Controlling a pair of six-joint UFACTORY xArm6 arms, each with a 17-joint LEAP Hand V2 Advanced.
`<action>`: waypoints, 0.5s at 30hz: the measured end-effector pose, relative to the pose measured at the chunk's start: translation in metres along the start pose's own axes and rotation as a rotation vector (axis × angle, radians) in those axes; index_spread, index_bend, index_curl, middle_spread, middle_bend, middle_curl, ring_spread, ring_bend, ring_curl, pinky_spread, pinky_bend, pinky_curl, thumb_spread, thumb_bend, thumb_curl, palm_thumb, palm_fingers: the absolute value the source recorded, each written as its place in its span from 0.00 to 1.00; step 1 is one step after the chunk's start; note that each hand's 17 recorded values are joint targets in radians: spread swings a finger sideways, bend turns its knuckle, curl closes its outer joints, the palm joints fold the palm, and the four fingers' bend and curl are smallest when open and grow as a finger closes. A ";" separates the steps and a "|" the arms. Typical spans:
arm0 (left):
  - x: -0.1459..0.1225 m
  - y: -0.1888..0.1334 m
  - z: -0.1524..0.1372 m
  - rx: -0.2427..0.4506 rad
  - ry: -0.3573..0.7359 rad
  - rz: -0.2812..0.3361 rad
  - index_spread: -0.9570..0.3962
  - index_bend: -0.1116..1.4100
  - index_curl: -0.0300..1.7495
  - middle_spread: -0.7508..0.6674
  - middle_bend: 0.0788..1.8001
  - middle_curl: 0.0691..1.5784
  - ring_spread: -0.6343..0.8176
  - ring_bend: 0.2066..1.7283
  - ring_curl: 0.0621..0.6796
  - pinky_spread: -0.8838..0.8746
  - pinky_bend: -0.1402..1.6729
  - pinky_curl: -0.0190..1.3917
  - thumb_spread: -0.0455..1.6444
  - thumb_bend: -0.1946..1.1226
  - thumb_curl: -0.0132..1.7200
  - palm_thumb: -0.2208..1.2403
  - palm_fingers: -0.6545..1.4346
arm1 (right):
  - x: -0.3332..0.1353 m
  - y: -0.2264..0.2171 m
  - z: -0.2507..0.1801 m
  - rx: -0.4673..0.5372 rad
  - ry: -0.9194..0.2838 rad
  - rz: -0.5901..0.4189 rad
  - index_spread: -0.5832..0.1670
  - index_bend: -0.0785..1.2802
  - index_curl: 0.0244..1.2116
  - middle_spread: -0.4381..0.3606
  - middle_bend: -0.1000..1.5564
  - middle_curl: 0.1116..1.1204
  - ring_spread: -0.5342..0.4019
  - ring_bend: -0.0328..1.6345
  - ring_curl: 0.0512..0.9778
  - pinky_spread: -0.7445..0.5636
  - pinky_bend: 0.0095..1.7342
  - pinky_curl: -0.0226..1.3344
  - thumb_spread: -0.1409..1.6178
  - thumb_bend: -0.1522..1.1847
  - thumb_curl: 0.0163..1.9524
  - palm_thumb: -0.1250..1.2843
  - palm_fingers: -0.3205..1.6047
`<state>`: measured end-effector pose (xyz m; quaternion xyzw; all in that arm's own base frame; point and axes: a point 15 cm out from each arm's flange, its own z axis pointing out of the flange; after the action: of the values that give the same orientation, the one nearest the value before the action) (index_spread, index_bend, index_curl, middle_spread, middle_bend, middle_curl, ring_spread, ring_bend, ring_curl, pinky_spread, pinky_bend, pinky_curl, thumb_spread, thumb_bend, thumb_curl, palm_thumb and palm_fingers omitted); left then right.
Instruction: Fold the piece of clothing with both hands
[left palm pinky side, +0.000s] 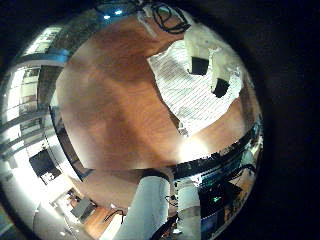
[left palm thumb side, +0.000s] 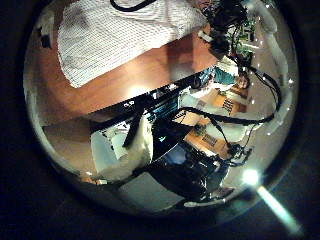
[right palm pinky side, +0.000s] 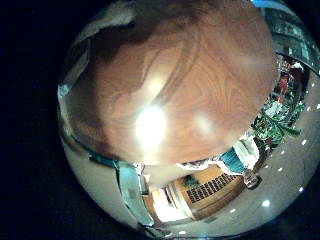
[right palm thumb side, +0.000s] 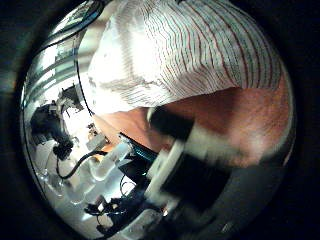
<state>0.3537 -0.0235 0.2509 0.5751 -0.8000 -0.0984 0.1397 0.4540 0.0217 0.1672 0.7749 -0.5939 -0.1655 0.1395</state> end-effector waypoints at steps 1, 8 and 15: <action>0.000 0.001 0.001 -0.003 0.000 0.000 0.73 0.18 0.22 0.68 0.06 0.21 0.48 0.45 0.44 0.53 0.36 0.46 0.70 0.13 0.19 0.40 0.35 | -0.001 0.000 -0.001 0.002 0.002 -0.001 0.29 0.34 0.45 0.29 0.58 0.48 0.32 0.71 0.42 0.32 0.54 0.34 0.71 0.13 0.18 0.49 0.86; 0.005 0.001 0.017 -0.020 0.004 0.014 0.73 0.18 0.21 0.67 0.07 0.20 0.48 0.44 0.42 0.53 0.36 0.44 0.70 0.13 0.19 0.40 0.36 | 0.008 0.019 0.007 -0.011 -0.016 0.019 0.28 0.64 0.62 0.34 0.73 0.59 0.34 0.78 0.51 0.33 0.68 0.43 0.77 0.21 0.21 0.69 0.83; 0.014 -0.001 0.055 -0.040 0.014 0.027 0.73 0.18 0.21 0.67 0.06 0.20 0.48 0.44 0.41 0.53 0.36 0.43 0.71 0.13 0.19 0.40 0.36 | 0.049 0.060 0.010 -0.006 -0.027 0.101 0.32 0.75 0.70 0.37 0.81 0.64 0.34 0.83 0.59 0.37 0.75 0.49 0.79 0.22 0.24 0.75 0.77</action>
<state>0.3319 -0.0372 0.2002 0.5619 -0.8047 -0.1086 0.1582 0.4092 -0.0409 0.1788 0.7412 -0.6335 -0.1707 0.1421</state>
